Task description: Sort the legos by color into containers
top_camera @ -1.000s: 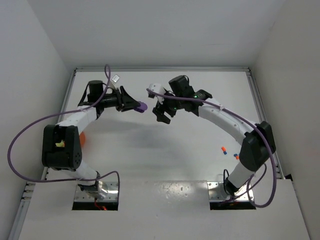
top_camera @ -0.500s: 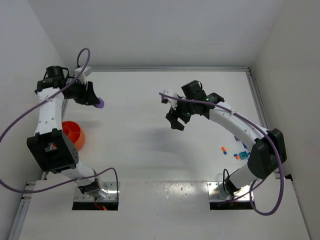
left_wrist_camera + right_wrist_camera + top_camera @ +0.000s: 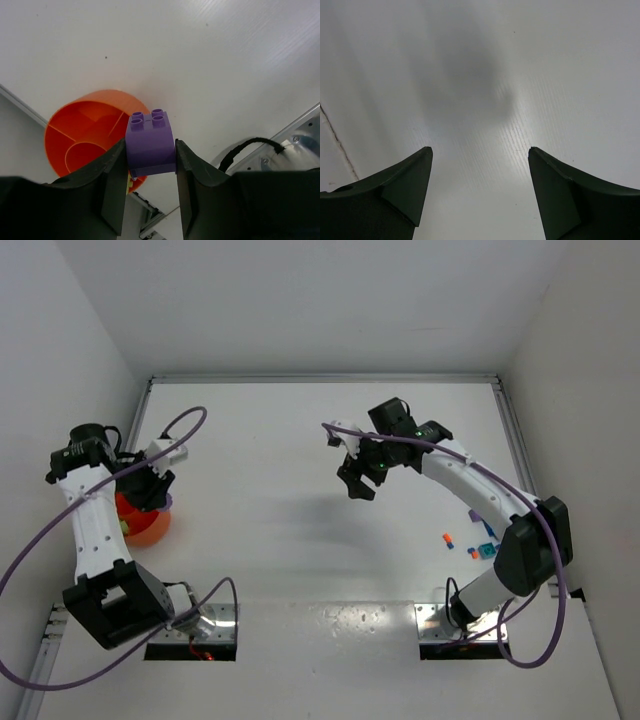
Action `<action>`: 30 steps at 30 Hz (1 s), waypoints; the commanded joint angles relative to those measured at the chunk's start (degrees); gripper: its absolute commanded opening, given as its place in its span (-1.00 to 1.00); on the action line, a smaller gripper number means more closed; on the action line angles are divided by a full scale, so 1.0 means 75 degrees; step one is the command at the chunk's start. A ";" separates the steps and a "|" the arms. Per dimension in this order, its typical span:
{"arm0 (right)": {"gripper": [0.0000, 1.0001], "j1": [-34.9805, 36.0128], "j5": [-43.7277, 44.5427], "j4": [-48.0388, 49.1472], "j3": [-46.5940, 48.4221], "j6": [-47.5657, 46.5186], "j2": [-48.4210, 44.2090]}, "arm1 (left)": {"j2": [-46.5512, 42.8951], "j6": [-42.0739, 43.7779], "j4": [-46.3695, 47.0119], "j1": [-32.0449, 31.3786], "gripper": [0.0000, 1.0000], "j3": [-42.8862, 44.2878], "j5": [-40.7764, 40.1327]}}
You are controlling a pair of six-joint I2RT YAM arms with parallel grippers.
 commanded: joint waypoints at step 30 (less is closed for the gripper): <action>0.56 -0.0041 -0.0237 -0.0320 0.0730 -0.0323 0.0624 | 0.0683 0.2762 -0.0036 0.1744 -0.96 -0.0613 -0.0653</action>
